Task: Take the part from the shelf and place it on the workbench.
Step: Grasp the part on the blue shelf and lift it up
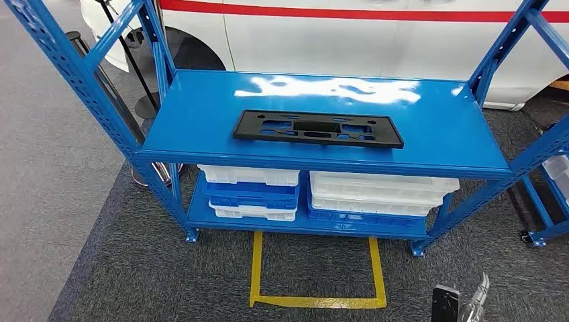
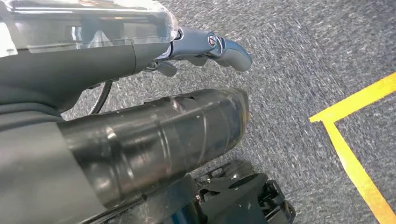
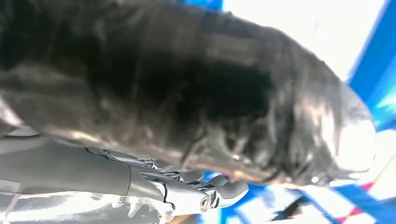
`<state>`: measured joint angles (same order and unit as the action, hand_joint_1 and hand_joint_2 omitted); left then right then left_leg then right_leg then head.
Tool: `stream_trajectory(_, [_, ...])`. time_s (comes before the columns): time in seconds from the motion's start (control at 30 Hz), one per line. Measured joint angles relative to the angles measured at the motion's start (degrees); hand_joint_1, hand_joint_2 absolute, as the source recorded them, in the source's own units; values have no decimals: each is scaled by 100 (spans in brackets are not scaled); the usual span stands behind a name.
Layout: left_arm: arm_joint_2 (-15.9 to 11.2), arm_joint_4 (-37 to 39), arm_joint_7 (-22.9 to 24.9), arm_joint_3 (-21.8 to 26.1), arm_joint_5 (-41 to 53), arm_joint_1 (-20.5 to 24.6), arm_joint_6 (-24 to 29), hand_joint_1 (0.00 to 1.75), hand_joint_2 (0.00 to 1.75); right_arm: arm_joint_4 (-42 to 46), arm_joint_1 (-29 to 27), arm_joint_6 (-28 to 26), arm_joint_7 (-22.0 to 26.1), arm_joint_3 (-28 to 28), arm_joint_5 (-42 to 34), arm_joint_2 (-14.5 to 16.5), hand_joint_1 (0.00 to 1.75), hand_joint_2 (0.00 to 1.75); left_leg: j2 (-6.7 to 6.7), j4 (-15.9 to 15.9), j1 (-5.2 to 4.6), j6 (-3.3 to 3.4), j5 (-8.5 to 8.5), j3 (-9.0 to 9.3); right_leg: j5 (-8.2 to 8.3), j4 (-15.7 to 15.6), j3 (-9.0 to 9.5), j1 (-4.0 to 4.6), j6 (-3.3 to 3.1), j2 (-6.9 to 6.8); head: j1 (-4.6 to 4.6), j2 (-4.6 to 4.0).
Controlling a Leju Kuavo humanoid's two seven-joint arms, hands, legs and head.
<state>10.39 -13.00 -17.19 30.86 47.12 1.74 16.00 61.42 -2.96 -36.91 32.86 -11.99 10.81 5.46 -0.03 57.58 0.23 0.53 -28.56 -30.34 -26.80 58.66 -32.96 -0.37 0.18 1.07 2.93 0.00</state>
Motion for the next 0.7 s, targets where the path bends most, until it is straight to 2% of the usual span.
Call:
stream_trajectory(0.07, [-1, 0, -18, 0, 28, 9, -24, 0, 0, 76, 45, 19, -21, 181, 138, -11, 0, 0, 0, 0, 0, 0, 0, 1, 0, 0, 0, 0, 0, 0, 0, 0])
stream_trajectory(0.7, [-2, 0, -276, -45, 535, 175, -524, 0, 0, 805, 1111, 186, -563, 3456, 2476, -139, 0, 0, 0, 0, 0, -1, 5, 15, 0, 7, -6, 1, -1, -1, 0, 0])
